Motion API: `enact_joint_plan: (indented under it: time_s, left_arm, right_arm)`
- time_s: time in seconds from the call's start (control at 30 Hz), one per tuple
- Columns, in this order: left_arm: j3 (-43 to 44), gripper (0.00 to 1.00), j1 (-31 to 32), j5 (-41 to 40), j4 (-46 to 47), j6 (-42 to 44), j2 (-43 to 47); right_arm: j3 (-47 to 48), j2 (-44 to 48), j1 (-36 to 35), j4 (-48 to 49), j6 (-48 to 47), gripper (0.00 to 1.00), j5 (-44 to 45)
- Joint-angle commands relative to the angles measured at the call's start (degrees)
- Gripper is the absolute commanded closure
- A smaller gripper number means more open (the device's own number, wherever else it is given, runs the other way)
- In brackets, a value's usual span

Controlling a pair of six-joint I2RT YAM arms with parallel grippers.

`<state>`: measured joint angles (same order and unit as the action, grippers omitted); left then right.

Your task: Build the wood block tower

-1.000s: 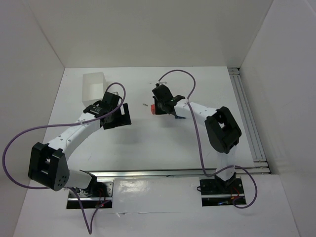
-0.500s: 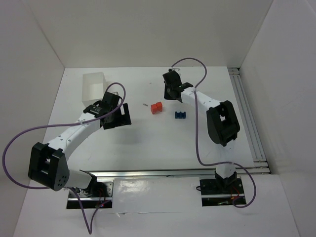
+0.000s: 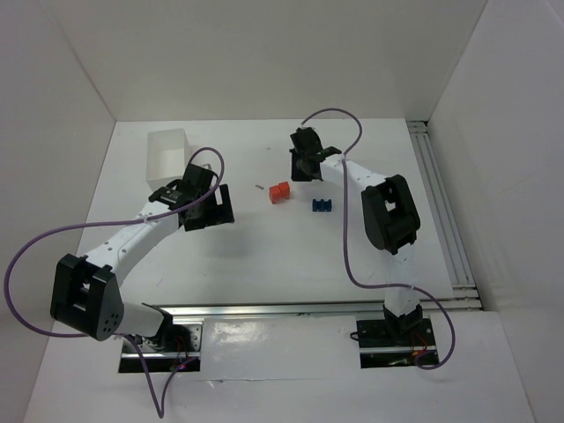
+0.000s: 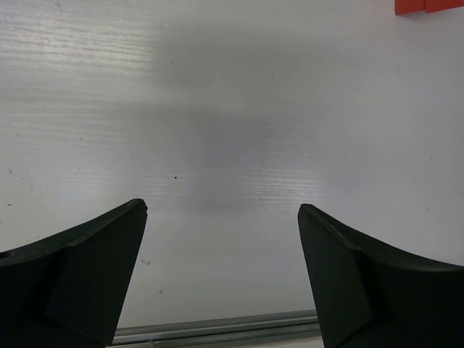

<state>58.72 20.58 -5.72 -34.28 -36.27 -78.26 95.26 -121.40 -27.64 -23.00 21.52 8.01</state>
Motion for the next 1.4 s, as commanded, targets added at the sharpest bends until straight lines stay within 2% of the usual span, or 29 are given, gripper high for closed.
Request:
enact_joint_plan:
  time_s: [0.0, 0.9, 1.0, 1.13, 1.17, 1.27, 1.3, 1.33, 1.37]
  left_arm:
    - [0.96, 0.01, 0.25, -0.35, 0.27, -0.03, -0.32]
    - [0.96, 0.01, 0.25, -0.35, -0.26, -0.03, 0.21]
    - [0.43, 0.01, 0.25, -0.35, -0.26, -0.03, 0.21]
    - [0.43, 0.01, 0.25, -0.35, -0.26, -0.03, 0.21]
    - [0.43, 0.01, 0.25, -0.35, -0.26, -0.03, 0.21]
    - [0.43, 0.01, 0.25, -0.35, -0.26, -0.03, 0.21]
    - [0.43, 0.01, 0.25, -0.35, -0.26, -0.03, 0.21]
    - [0.43, 0.01, 0.25, -0.35, -0.26, -0.03, 0.21]
    - [0.43, 0.01, 0.25, -0.35, -0.26, -0.03, 0.82]
  right_arm:
    - [2.47, 0.29, -0.57, 0.24, -0.95, 0.83, -1.94]
    - [4.76, -1.91, -2.68, -0.81, -2.62, 0.83, -2.47]
    - [4.23, -0.86, -2.68, -0.81, -1.84, 0.82, 0.94]
    - [1.16, 4.58, -2.68, 0.67, 0.37, 0.76, 13.04]
    - [-0.33, 7.47, -2.68, 0.68, 1.06, 0.71, 14.82]
    - [-2.45, 12.66, -2.68, 0.68, 1.07, 0.41, 20.02]
    - [-2.45, 13.73, -2.68, -0.45, 1.07, 0.20, 20.55]
    - [-3.58, 14.70, -1.99, -1.07, 1.07, 0.13, 20.55]
    - [-5.51, 15.58, -1.29, -1.77, 1.07, 0.10, 20.55]
